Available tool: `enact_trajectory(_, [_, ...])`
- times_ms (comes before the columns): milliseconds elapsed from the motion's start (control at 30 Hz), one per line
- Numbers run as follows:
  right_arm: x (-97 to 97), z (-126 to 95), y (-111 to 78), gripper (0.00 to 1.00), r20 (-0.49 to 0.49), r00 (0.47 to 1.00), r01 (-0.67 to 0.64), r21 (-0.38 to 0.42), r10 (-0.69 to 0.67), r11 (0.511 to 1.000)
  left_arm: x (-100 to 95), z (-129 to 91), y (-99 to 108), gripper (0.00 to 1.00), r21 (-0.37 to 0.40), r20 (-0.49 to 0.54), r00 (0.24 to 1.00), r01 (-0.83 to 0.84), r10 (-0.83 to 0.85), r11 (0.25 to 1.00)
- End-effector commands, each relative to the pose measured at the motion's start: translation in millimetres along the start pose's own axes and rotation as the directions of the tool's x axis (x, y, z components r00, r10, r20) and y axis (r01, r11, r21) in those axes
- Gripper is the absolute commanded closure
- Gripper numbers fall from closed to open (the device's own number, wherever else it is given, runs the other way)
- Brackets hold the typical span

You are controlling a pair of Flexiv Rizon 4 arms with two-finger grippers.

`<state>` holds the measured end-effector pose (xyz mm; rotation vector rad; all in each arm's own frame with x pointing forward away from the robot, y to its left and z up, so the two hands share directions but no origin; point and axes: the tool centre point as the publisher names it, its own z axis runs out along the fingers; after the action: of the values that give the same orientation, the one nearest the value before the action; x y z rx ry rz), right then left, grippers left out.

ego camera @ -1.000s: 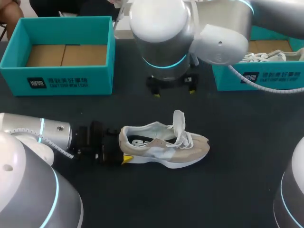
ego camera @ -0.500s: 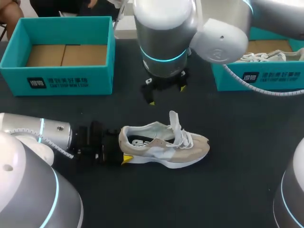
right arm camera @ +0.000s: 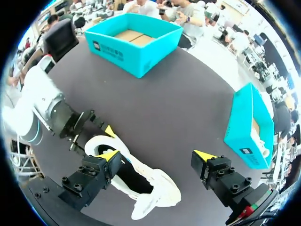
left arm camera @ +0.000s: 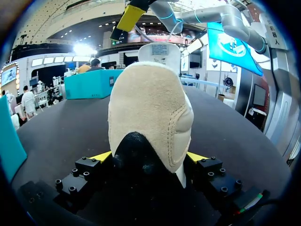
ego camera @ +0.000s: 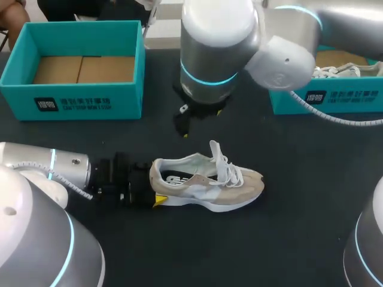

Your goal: Take the shoe out of the shoebox, open the shoe tongue, remove and reinsert the insole, then place the shoe into the shoebox

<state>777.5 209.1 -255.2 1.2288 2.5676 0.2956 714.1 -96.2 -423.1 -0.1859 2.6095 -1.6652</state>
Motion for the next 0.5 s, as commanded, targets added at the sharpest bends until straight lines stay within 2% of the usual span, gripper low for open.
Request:
enact_trajectory(33, [23.6, 12, 6.0, 0.00, -0.083, 0.906, 0.414, -0.032, -0.415, 0.910, 1.6, 2, 2, 1.00, -0.003, 0.000, 1.000, 0.000, 0.000, 1.000])
enact_trajectory(133, [38.6, 12, 7.9, 0.02, -0.145, 0.840, 0.530, 0.009, -0.523, 0.848, 1.6, 2, 2, 1.00, -0.003, 0.000, 1.000, 0.000, 0.000, 1.000])
enact_trajectory(167, [42.9, 13, 7.5, 0.27, -0.164, 0.819, 0.559, 0.007, -0.550, 0.829, 1.6, 2, 2, 1.00, -0.003, 0.000, 1.000, 0.000, 0.000, 1.000])
enact_trajectory(200, [45.0, 14, 7.0, 0.38, -0.176, 0.810, 0.571, 0.014, -0.560, 0.821, 1.6, 2, 2, 1.00, -0.003, 0.000, 1.000, 0.000, 0.000, 1.000])
enact_trajectory(300, [52.5, 18, -0.1, 0.97, -0.212, 0.800, 0.581, 0.042, -0.561, 0.813, 1.6, 2, 2, 1.00, -0.003, 0.000, 1.000, 0.000, 0.000, 1.000])
enact_trajectory(333, [53.9, 19, -2.8, 1.00, -0.218, 0.802, 0.579, 0.054, -0.557, 0.813, 1.6, 2, 2, 1.00, -0.003, 0.000, 1.000, 0.000, 0.000, 1.000])
enact_trajectory(500, [57.5, 23, -15.4, 1.00, -0.220, 0.807, 0.577, 0.092, -0.548, 0.812, 1.6, 2, 2, 1.00, -0.003, 0.000, 1.000, 0.000, 0.000, 1.000])
